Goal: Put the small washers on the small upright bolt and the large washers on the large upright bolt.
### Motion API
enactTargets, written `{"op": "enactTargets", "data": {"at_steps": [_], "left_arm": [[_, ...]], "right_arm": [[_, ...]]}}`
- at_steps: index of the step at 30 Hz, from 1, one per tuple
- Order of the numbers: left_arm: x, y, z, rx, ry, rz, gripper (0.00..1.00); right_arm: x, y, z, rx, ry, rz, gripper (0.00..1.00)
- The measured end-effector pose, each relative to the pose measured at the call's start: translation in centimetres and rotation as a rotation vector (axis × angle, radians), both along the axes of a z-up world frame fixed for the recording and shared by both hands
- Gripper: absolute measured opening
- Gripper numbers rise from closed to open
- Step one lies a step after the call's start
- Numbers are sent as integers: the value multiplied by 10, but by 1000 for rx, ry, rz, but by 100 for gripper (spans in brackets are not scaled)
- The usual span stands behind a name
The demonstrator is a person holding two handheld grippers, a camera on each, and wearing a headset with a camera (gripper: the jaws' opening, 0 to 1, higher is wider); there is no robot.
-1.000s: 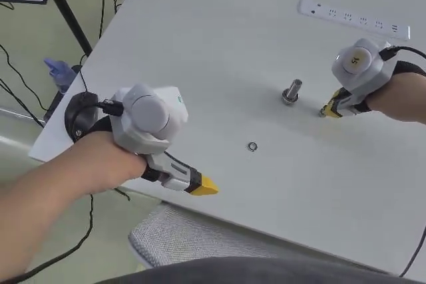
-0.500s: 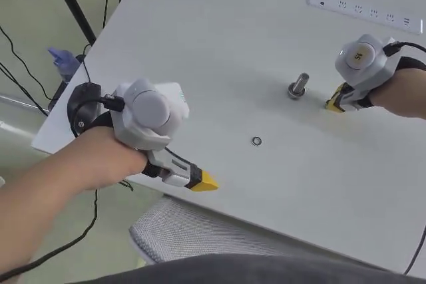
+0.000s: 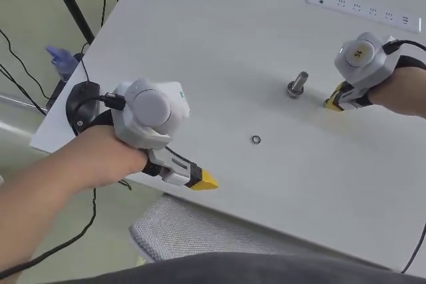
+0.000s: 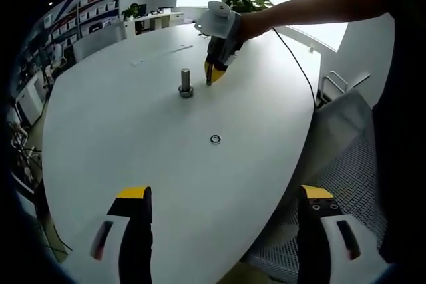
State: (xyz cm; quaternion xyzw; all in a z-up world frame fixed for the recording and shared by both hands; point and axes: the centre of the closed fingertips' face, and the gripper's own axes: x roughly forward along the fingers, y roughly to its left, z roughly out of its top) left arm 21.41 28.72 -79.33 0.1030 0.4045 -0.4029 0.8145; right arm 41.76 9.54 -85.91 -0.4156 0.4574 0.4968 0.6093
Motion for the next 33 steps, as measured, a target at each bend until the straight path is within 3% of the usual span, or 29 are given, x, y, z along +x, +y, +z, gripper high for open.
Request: {"op": "enactTargets", "data": {"at_steps": [10, 19, 33], "left_arm": [[-3, 2, 0, 1, -1, 3, 90], [-4, 3, 3, -1, -7, 1, 90], [1, 0, 16, 10, -34, -41, 90]], "right_arm": [[2, 6, 5, 39, 21, -22, 28], [7, 3, 12, 40, 17, -9, 30], [-2, 6, 50, 62, -25, -22, 33]]}}
